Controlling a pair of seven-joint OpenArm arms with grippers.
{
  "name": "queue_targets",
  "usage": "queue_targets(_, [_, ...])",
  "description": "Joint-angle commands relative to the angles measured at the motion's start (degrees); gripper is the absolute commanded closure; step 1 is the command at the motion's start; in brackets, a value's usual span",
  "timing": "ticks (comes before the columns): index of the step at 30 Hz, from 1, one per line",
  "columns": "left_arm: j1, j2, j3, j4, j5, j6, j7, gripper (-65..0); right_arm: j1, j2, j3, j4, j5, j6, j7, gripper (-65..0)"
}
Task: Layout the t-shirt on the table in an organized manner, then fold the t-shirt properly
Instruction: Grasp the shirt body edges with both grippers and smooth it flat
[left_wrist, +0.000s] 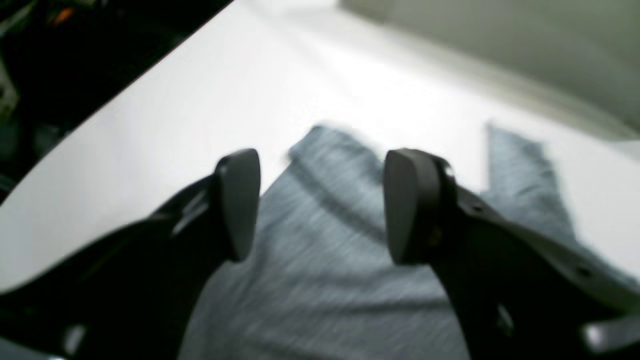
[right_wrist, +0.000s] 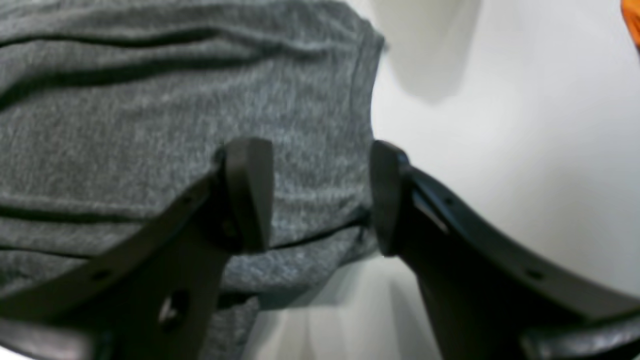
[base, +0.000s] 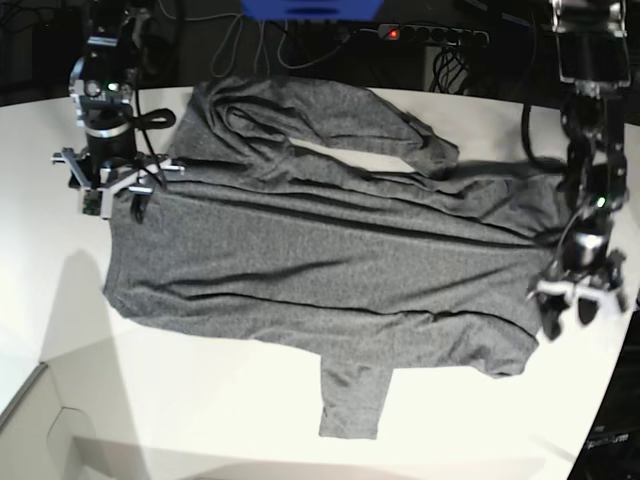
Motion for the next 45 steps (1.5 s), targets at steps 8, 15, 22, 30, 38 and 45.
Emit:
queue_targets(8, [-15.24, 7.98, 8.17, -17.34, 3.33, -1.15, 6.62, -38.0, 3.33, -0.34, -4.70, -1.60, -0.05, -0.17, 1.39, -28.8])
queue_targets(15, [-15.77, 6.14, 7.99, -25.60, 8.69, -1.23, 6.53, -38.1, 15.11, 1.24, -4.53, -15.14, -0.05, -0.17, -1.95, -28.8])
queue_targets(22, [-12.69, 3.67, 7.99, -27.01, 9.13, -1.23, 6.53, -38.1, 25.92, 3.26, -4.88, -32.19, -0.05, -0.17, -1.95, -28.8])
queue_targets(30, [-8.47, 1.83, 7.90, -27.01, 8.78, -1.23, 6.53, -38.1, 20.47, 4.23, -4.97, -31.40, -0.05, -0.17, -1.95, -28.8])
queue_targets(38, [-2.94, 0.51, 1.57, -22.26, 8.69, -1.32, 6.62, -38.1, 10.98, 4.23, -4.97, -20.85, -0.05, -0.17, -1.95, -28.8])
queue_targets(45, [1.55, 0.51, -3.61, -14.08, 8.69, -1.32, 7.06, -38.1, 7.28, 3.88, -4.97, -15.75, 0.03, 2.47, -1.95, -28.7])
